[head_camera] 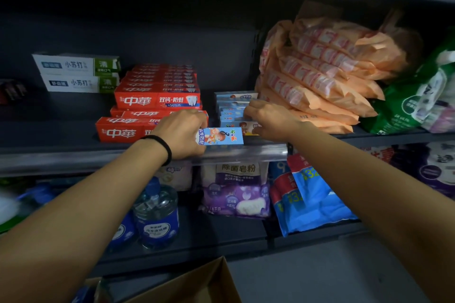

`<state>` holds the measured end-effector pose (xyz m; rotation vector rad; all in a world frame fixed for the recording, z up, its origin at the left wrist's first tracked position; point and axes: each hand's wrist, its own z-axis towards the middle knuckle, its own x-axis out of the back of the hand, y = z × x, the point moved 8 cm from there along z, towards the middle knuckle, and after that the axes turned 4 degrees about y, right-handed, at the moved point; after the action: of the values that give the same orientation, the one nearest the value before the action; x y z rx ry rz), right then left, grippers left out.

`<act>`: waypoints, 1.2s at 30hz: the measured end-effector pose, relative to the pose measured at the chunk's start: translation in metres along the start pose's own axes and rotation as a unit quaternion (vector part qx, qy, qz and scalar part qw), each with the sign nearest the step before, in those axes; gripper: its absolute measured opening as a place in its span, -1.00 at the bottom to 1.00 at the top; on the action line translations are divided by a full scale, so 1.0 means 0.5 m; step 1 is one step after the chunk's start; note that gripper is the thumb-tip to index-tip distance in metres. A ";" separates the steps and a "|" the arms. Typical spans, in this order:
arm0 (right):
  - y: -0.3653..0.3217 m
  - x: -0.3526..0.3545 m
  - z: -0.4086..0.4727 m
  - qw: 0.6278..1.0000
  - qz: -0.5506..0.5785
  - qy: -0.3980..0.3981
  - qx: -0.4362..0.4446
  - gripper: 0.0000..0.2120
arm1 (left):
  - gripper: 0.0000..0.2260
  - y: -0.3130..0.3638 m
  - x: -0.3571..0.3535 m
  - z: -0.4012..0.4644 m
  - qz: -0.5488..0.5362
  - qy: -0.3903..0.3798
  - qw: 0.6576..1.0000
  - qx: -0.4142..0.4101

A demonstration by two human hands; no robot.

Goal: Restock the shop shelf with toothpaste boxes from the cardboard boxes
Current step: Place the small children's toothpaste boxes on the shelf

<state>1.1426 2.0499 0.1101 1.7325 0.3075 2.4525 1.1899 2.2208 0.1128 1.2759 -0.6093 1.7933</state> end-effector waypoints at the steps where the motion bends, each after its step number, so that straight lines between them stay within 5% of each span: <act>1: -0.003 0.012 -0.010 1.000 0.007 0.006 0.006 -0.63 | -0.68 0.003 0.003 -0.001 -0.002 0.000 1.000 0.003; 12: -0.040 0.080 -0.114 0.997 0.047 -0.001 0.058 -0.40 | -0.70 0.079 0.021 -0.001 -0.087 -0.049 0.994 0.033; 21: -0.044 0.124 -0.159 0.995 0.036 0.050 0.083 -0.60 | -0.63 0.124 0.035 -0.005 -0.178 -0.079 0.979 0.060; 30: -0.028 0.144 -0.168 0.994 0.076 0.064 0.054 -0.82 | -0.79 0.130 0.032 -0.004 -0.195 -0.086 0.976 0.035; 36: 0.003 0.144 -0.161 0.992 0.112 0.047 0.017 -0.74 | -0.55 0.100 0.045 0.000 -0.176 -0.074 0.981 0.035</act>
<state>1.0428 2.0563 0.1506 1.7547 0.1730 2.7069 1.1449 2.2021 0.1374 1.4728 -0.3749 1.4477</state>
